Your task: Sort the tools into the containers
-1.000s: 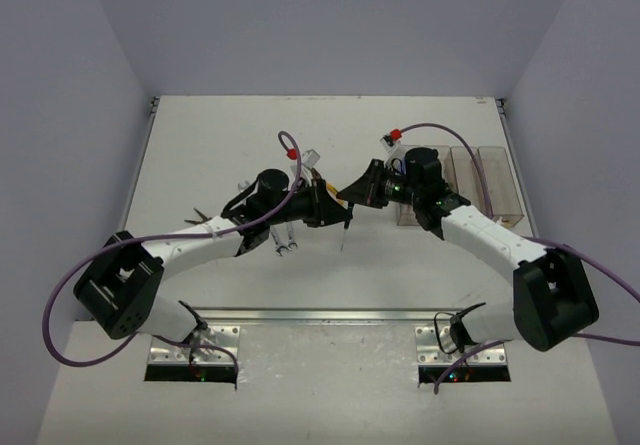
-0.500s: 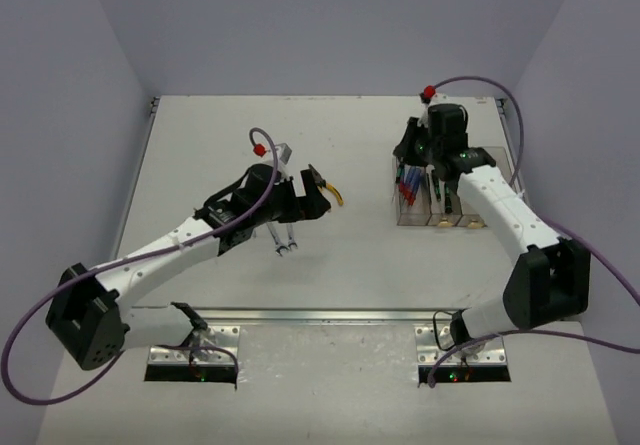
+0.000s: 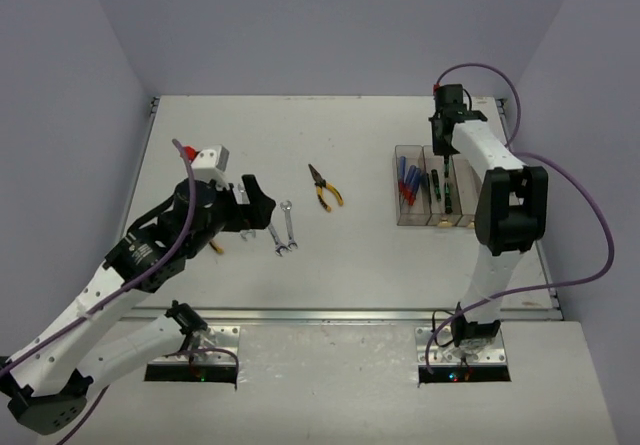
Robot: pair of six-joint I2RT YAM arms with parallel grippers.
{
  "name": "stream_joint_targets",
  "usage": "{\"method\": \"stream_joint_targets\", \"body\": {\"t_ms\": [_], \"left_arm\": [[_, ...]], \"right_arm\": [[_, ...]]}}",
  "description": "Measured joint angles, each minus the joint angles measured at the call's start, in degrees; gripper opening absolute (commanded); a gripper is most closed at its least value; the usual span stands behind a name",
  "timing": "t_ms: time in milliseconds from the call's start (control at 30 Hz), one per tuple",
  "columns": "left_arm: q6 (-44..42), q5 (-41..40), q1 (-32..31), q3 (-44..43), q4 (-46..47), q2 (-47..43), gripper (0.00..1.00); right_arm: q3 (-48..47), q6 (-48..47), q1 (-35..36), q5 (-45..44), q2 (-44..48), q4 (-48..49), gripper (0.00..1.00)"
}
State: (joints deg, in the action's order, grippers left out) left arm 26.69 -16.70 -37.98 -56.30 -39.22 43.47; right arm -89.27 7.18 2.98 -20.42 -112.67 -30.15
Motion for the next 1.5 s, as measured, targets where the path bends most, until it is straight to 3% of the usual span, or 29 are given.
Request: {"method": "stream_joint_targets", "body": {"t_ms": [133,167,233,300,433,600,733,867,1033,1100,1133,1500], "left_arm": [[-1.3,-6.4,0.0,-0.1,-2.3,-2.5,1.00],[-1.5,-8.0,0.0,-0.1,-2.7,-3.1,1.00],[-1.4,-11.6,0.0,0.2,-3.2,-3.5,1.00],[-0.6,-14.3,0.0,0.5,-3.7,-2.8,1.00],[3.0,-18.0,0.0,1.0,-4.6,1.3,1.00],[7.7,-19.6,0.9,1.0,-4.7,11.1,1.00],[9.9,-17.0,2.9,1.0,-4.1,20.6,1.00],[11.6,-13.4,3.6,0.2,-2.9,27.6,0.97],[14.1,-9.0,3.6,-4.5,0.7,39.8,0.76],[15.1,-8.1,3.3,-5.9,1.7,44.1,0.57],[15.6,-7.8,3.1,-6.7,2.1,46.0,0.52],[17.2,-3.3,2.8,-9.1,5.5,59.9,0.43]], "right_arm": [[1.0,1.3,0.1,0.2,-0.8,-2.8,0.67],[1.2,1.7,0.1,0.2,-0.7,-3.4,0.69],[1.2,2.6,0.2,0.5,-0.2,-4.4,0.93],[1.2,3.3,0.3,0.8,1.2,-5.4,0.99],[1.8,4.7,2.2,-0.1,7.1,-6.9,0.99],[8.0,6.8,12.1,-1.9,21.5,-3.5,0.99],[18.0,10.6,15.3,8.6,33.4,1.3,0.99],[23.0,14.3,13.3,18.0,37.2,1.3,0.99],[28.1,16.4,13.6,26.4,38.8,-1.2,0.99],[30.0,16.7,13.7,27.8,40.4,-2.1,0.99],[31.1,16.7,13.7,28.0,41.7,-2.4,0.99],[36.7,15.5,13.7,28.5,53.8,-7.3,0.99]]}}
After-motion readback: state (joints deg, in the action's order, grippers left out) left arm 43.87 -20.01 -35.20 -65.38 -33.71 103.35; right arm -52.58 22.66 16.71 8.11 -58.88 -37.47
